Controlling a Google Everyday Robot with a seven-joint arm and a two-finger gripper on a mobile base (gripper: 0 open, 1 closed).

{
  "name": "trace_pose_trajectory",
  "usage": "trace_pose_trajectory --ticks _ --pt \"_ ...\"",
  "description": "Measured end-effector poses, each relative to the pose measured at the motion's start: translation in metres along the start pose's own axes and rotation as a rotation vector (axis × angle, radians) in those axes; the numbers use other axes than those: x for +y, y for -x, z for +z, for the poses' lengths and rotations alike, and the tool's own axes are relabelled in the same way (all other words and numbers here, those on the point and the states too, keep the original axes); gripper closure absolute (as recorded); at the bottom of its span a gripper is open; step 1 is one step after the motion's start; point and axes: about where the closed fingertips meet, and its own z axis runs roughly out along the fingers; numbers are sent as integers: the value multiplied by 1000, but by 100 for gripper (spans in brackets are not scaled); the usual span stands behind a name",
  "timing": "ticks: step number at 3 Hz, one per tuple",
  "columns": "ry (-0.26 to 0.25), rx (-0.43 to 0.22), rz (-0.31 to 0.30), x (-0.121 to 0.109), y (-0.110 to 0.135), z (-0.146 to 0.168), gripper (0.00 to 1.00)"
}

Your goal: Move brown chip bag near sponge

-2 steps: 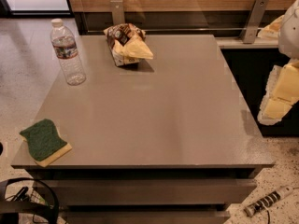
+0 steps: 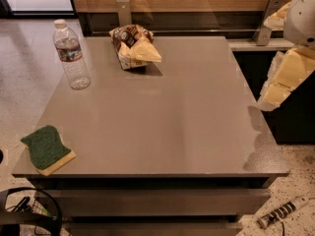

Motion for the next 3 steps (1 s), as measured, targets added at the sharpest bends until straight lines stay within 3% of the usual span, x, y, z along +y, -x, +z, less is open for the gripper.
trace_pose_trajectory --ticks 1,2,3 --pt "-32 -150 90 -35 18 19 0" --pt "-73 -369 199 -73 59 56 0" --pt "-156 -509 265 -110 105 79 0"
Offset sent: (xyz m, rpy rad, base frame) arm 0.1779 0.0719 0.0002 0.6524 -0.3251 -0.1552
